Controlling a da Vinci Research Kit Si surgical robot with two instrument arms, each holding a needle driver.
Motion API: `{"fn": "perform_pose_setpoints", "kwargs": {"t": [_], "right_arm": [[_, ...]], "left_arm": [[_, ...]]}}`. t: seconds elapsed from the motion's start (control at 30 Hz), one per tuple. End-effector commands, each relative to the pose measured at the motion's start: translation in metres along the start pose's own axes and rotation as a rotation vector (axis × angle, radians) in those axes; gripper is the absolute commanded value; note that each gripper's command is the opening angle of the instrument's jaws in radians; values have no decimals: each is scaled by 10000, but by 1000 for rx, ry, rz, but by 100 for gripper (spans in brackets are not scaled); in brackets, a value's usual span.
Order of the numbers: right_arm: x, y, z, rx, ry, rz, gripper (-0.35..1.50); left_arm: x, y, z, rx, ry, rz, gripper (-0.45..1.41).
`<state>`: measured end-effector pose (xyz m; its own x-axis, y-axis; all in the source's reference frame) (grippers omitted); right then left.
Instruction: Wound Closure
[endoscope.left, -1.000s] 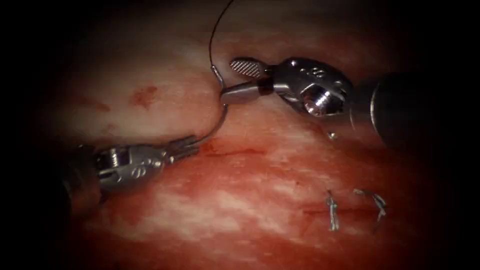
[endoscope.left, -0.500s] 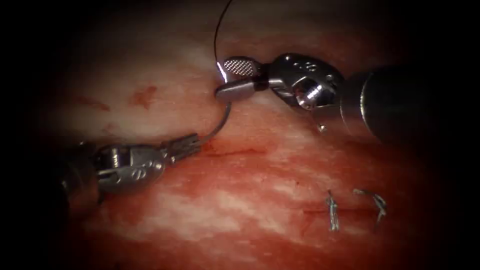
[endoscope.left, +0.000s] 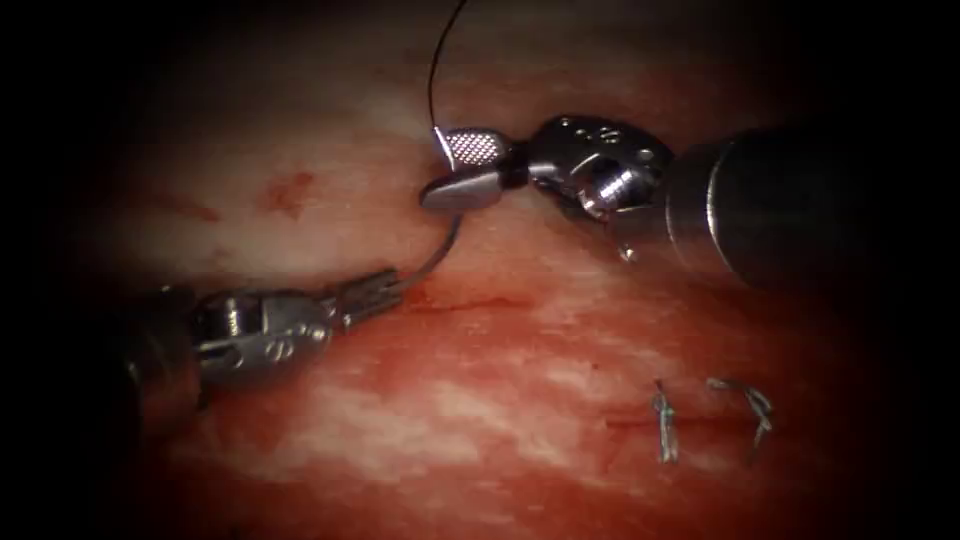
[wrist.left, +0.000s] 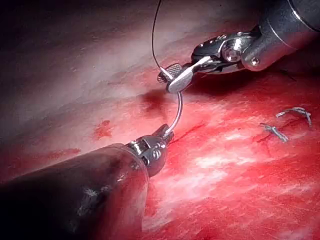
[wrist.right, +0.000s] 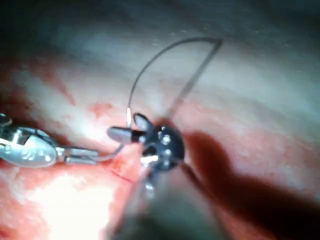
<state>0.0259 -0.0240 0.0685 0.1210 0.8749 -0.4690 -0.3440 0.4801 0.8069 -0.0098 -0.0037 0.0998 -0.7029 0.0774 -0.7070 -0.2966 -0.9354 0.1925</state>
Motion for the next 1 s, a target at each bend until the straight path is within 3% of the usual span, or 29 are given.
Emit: {"fn": "perform_pose_setpoints", "kwargs": {"t": [0.03, 0.07, 0.27, 0.33, 0.37, 0.47, 0.67, 1.0], "right_arm": [[-5, -1, 12, 10, 4, -3, -15], [-6, -2, 12, 15, 5, -4, -35], [-7, -1, 8, 28, 11, -2, -35], [-8, 0, 5, 30, 10, -15, -35], [-8, 0, 4, 31, 10, -27, -35], [-9, 3, 2, 29, 22, -123, -35], [-10, 1, 2, 87, 63, -357, -35], [-10, -14, -3, 227, 160, -700, -35]], "left_arm": [[-2, 4, 9, -4, -2, 1, -45], [-2, 5, 9, -6, -4, 2, -45], [-2, 2, 8, -22, -1, 4, -45], [-2, -3, 8, -27, 3, -35, 17], [-1, -5, 8, -32, 8, -72, 27], [5, -10, 1, -123, 89, -338, 39], [25, -23, -20, -259, 186, -586, 74], [25, -58, -14, -411, 221, -818, 62]]}}
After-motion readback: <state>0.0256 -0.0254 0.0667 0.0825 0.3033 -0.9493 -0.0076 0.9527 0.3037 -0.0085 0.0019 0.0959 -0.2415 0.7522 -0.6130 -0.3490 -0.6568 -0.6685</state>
